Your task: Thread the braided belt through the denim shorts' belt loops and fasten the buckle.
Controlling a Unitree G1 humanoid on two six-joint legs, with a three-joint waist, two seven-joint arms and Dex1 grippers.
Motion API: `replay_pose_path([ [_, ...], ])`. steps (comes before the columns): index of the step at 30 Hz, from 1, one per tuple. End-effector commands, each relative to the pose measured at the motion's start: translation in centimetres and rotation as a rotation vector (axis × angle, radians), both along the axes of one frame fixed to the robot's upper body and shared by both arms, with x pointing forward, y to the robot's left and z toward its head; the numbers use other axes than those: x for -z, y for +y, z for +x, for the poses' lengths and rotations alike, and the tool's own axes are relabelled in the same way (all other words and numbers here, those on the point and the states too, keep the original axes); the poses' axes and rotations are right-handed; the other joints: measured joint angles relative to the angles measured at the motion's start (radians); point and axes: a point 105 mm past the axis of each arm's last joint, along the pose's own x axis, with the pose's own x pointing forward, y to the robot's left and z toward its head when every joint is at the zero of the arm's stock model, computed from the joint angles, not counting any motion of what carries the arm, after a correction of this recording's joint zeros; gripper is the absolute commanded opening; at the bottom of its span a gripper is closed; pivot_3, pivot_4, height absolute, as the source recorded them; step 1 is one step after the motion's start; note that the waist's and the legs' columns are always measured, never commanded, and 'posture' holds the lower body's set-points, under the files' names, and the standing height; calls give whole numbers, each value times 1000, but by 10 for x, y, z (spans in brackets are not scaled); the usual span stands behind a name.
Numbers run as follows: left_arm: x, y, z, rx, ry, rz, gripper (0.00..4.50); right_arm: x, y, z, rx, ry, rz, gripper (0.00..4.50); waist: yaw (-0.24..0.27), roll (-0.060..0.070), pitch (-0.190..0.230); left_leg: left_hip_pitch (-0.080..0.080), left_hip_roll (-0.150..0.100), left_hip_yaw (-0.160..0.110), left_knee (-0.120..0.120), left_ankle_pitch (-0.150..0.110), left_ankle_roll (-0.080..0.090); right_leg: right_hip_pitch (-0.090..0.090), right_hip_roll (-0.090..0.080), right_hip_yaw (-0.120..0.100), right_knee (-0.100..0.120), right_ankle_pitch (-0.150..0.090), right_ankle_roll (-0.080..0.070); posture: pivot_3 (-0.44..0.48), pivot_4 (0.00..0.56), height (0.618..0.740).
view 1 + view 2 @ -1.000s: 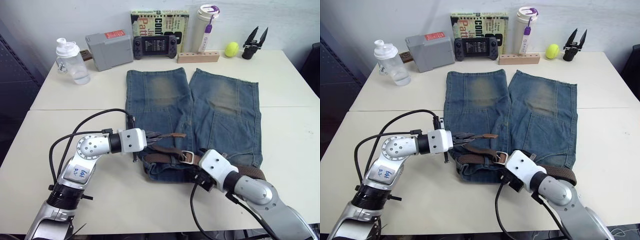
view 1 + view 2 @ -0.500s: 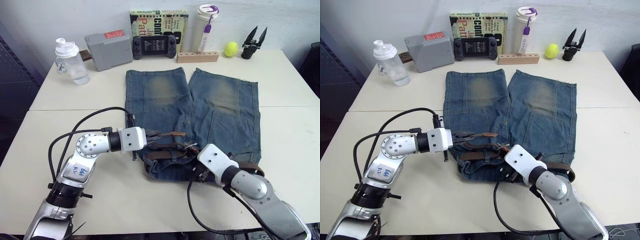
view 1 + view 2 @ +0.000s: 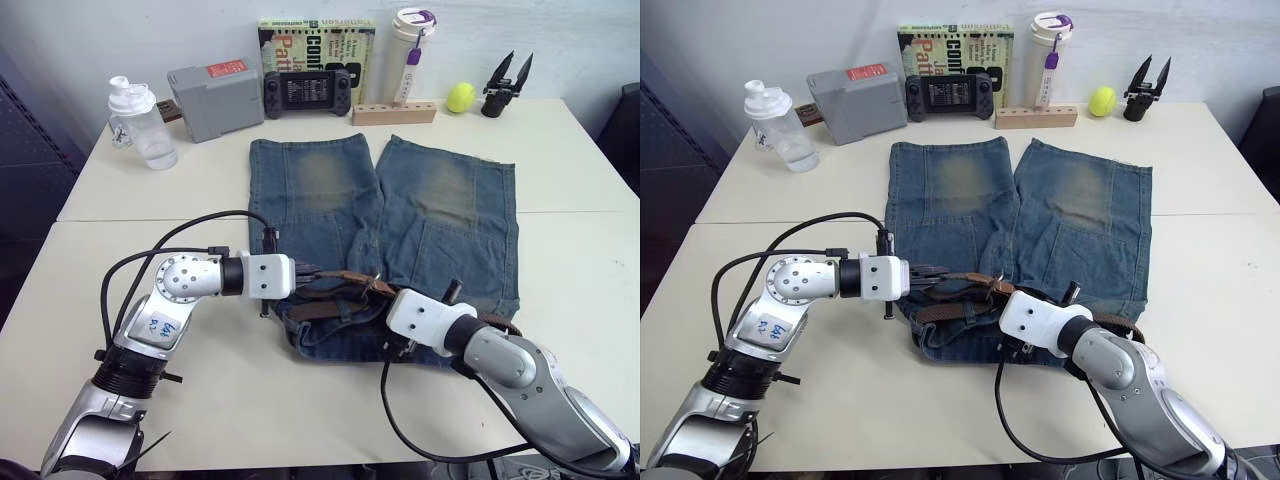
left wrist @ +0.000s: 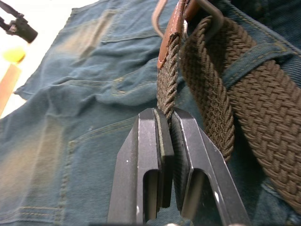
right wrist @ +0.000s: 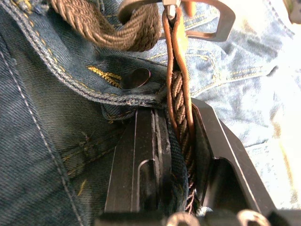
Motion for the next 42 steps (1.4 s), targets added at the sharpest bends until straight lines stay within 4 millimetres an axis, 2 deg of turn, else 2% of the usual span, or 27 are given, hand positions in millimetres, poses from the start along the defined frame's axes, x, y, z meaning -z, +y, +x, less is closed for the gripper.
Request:
replay_pose_path([
  [1,-8,1,3,13,-33,13,0,-12,6,-2,-60,-75,-23,270,0,0,0,0,0,0,0,0,0,0,0,0,0,0,0,0,150,731],
  [13,-12,-16,0,108,-52,26,0,-15,13,-1,-150,-102,-58,270,0,-1,1,0,0,2,0,0,0,0,0,0,0,0,0,0,150,731],
  [19,-7,-11,-1,116,-43,49,0,-16,9,3,-114,-97,-38,270,0,-1,1,0,0,2,0,0,0,0,1,0,0,0,0,0,150,731],
  [24,-7,-13,3,111,-51,54,0,-18,14,2,-145,-109,-43,270,0,-1,1,0,0,2,1,0,0,0,0,0,0,0,0,0,150,731],
  [29,-6,-36,4,154,-56,18,0,-16,18,0,-170,-104,-48,270,1,-1,1,-1,0,3,2,0,0,0,0,-1,0,0,0,0,150,731],
  [32,-10,-56,4,194,-63,-18,0,-14,19,-1,-179,-93,-49,270,2,-1,1,-2,0,4,2,0,0,0,0,-2,0,0,0,0,150,731],
  [37,-10,-88,-11,301,-44,-49,0,-8,17,-2,-172,-63,-52,270,5,-2,1,-2,-1,4,2,0,0,0,0,-2,1,0,0,0,150,731],
  [40,-5,-96,-24,362,-21,-47,0,-3,10,0,-123,-25,-31,270,3,-2,1,-3,-1,4,3,0,0,0,0,-2,1,0,1,0,150,731],
  [42,-1,-93,-30,376,-2,-38,0,-2,4,3,-68,1,0,270,2,-1,1,-3,-1,4,3,0,0,0,0,-2,1,0,1,0,150,731],
])
